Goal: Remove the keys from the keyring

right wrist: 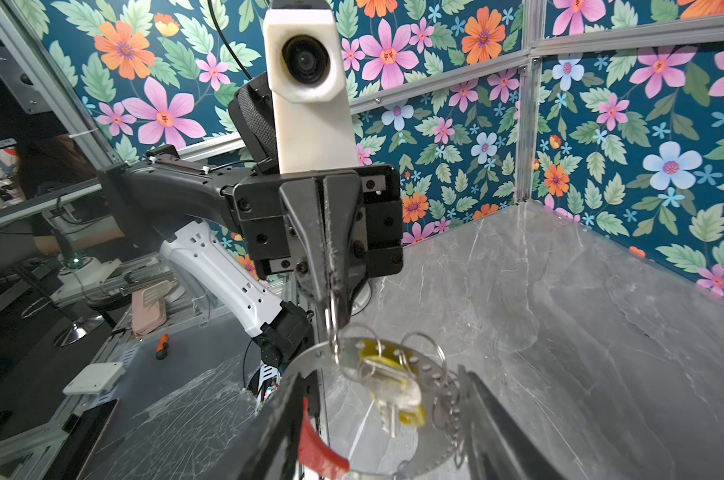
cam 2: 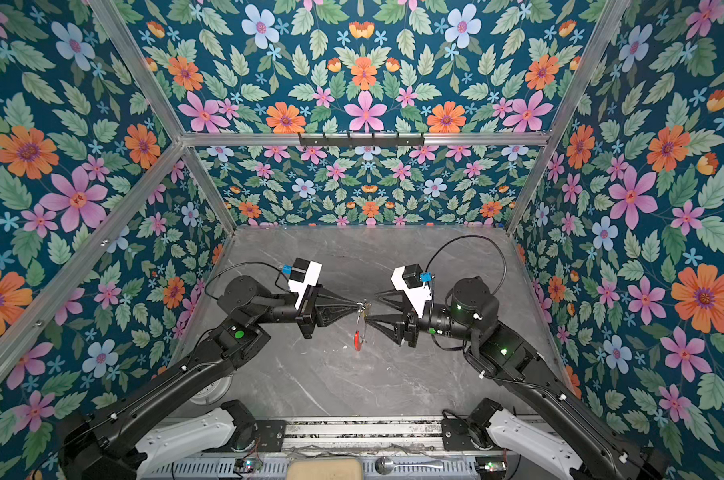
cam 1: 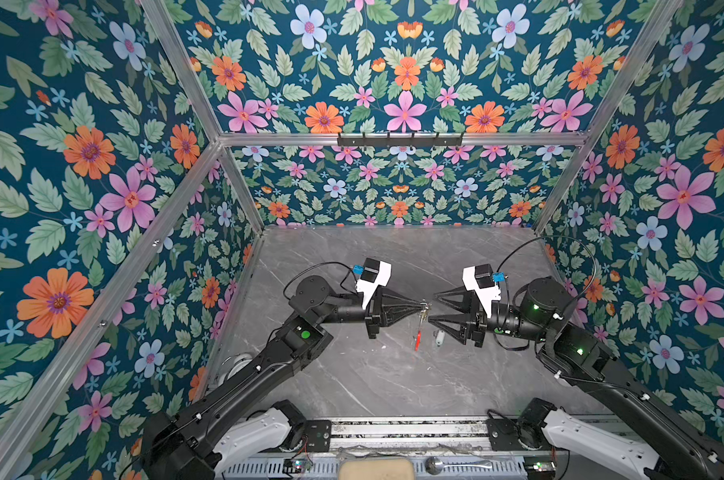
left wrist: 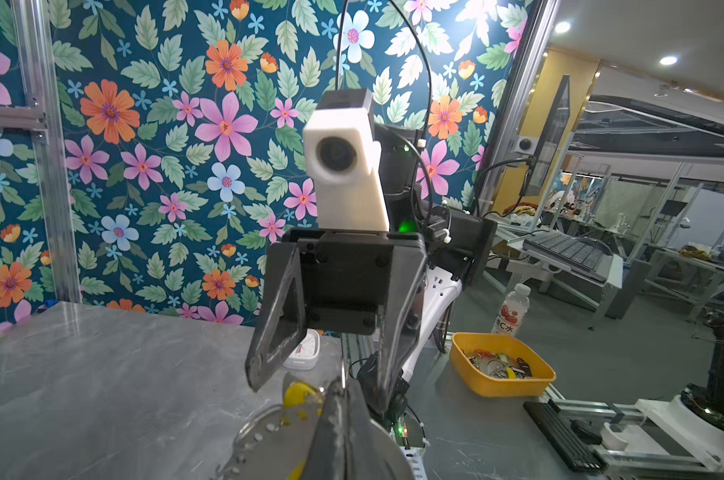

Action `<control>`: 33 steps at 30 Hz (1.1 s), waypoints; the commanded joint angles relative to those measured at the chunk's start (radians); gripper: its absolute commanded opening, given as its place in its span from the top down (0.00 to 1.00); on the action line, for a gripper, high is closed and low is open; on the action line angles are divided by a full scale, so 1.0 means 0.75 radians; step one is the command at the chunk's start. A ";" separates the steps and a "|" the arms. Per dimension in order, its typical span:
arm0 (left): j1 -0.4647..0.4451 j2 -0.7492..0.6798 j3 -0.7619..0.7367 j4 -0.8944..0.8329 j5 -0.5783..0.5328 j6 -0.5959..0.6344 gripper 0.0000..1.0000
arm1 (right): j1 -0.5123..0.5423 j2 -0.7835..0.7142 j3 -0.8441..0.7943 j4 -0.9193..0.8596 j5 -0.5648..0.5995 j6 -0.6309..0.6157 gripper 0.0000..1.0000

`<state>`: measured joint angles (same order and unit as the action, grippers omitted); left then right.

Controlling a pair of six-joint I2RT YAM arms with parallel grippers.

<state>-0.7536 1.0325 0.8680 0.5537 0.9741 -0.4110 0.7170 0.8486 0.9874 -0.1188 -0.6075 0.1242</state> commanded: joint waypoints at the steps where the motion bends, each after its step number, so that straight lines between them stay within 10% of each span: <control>1: 0.003 0.004 0.003 0.130 0.051 -0.050 1.00 | 0.001 0.018 0.007 0.047 -0.061 0.015 0.40; 7: 0.002 0.016 0.006 0.151 0.094 -0.077 1.00 | -0.001 0.055 0.014 0.031 -0.047 0.009 0.40; 27: 0.001 -0.002 -0.020 0.181 -0.048 -0.081 1.00 | 0.001 0.054 0.026 0.000 -0.087 0.018 1.00; 33: 0.001 0.008 -0.053 0.323 -0.055 -0.156 1.00 | 0.001 0.096 0.055 -0.056 -0.153 0.010 1.00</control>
<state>-0.7528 1.0367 0.8326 0.6823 0.9398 -0.4953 0.7170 0.9100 1.0172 -0.1303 -0.6857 0.1307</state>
